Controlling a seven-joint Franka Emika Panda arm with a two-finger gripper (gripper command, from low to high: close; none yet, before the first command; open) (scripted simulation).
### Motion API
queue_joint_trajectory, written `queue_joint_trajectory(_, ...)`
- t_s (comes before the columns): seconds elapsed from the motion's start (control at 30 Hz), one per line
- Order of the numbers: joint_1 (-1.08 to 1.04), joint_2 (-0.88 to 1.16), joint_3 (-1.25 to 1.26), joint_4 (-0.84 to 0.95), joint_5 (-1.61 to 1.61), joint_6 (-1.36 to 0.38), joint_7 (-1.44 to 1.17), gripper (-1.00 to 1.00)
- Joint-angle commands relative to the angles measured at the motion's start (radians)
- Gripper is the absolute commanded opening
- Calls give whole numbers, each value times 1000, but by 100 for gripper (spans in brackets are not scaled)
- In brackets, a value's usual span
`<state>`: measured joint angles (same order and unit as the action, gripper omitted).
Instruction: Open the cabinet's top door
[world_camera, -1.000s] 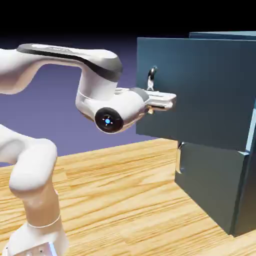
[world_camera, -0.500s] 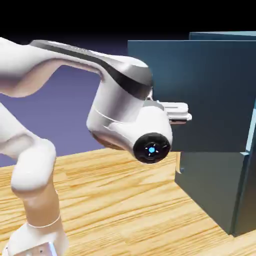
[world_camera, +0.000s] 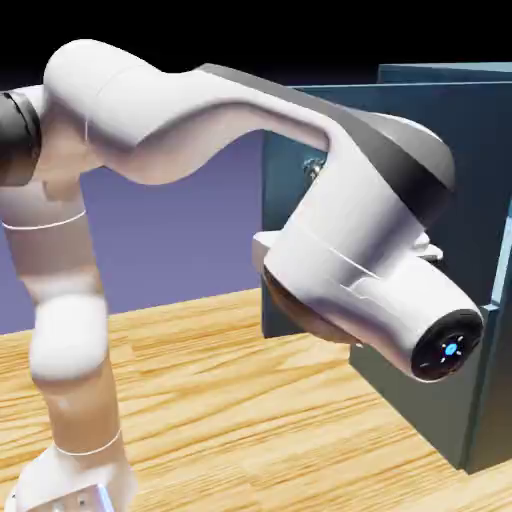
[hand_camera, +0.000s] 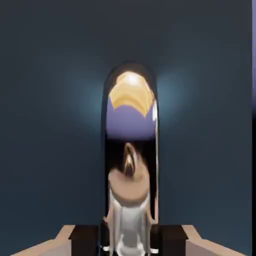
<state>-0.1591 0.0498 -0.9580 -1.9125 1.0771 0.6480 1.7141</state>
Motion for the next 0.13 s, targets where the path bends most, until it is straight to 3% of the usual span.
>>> queue_joint_trajectory(0.0, -18, 36, 0, 30, 2, -37, -19, -100)
queue_joint_trajectory(0.1, -67, 134, 10, 119, 10, -133, -67, -100)
